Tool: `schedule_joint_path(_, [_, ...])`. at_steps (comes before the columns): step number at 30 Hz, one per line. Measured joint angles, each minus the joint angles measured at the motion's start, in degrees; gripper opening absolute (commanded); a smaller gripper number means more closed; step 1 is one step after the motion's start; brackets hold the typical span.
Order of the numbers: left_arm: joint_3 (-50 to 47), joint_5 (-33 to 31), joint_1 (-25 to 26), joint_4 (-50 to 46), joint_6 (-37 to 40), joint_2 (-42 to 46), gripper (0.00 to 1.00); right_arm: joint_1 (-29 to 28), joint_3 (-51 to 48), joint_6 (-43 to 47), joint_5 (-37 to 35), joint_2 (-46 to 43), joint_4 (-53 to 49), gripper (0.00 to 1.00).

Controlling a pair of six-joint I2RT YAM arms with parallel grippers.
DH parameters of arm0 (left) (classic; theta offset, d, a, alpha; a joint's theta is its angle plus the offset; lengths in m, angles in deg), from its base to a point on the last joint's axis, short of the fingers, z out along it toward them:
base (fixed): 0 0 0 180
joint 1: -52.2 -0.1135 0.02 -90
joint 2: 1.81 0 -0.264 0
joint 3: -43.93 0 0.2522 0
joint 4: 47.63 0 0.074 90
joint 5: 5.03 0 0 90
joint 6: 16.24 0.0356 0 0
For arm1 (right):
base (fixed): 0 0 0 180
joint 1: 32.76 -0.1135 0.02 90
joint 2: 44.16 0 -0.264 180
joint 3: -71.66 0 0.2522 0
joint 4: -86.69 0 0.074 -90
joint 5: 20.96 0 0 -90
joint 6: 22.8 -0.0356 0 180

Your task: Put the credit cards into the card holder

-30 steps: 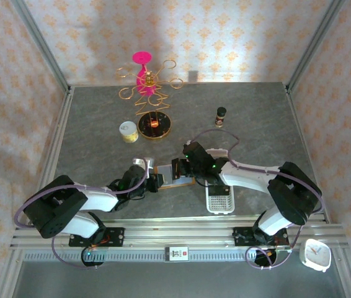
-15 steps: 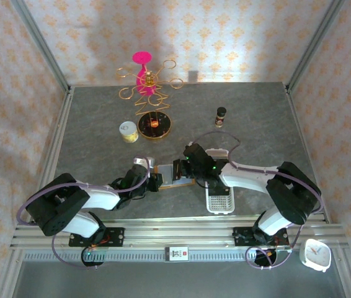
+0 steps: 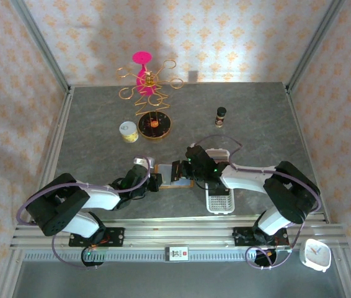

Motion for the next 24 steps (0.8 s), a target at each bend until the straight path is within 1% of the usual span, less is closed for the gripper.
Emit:
schedule_joint_path(8, [0.1, -0.3, 0.0, -0.5, 0.6, 0.0, 0.12, 0.4, -3.0, -4.2, 0.4, -0.2, 4.1, 0.0])
schedule_joint_path(13, [0.3, -0.7, 0.3, -0.9, 0.9, 0.0, 0.11, 0.5, -6.3, -7.6, 0.4, -2.2, 7.0, 0.0])
schedule_joint_path(24, [0.4, -1.2, 0.4, -1.3, 0.9, 0.0, 0.1, 0.7, -9.1, -12.4, 0.4, -4.2, 11.6, 0.0])
